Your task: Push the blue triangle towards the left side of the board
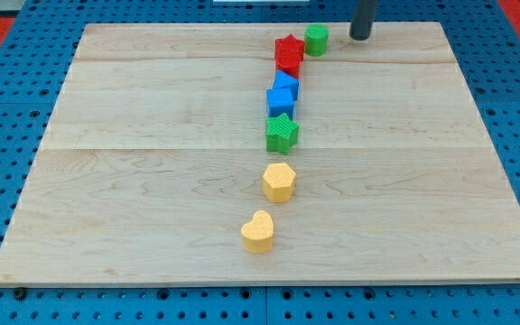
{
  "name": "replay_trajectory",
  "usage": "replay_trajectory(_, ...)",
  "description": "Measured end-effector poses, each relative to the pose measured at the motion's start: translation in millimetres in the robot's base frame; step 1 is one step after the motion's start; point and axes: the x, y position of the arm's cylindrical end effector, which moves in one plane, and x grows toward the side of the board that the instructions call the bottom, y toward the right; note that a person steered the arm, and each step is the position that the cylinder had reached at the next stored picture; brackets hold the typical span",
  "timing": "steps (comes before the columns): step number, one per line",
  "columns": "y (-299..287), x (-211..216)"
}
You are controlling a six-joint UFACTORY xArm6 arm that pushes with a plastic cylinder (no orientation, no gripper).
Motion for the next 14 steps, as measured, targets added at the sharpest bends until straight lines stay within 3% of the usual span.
replay_trajectory(2,-93,6)
replay_trajectory(3,-61,11)
replay_trajectory(4,-41,90)
replay_trajectory(5,-58,128)
replay_trajectory(7,-58,128)
replay_trajectory(10,-172,137)
replay_trajectory(14,-11,128)
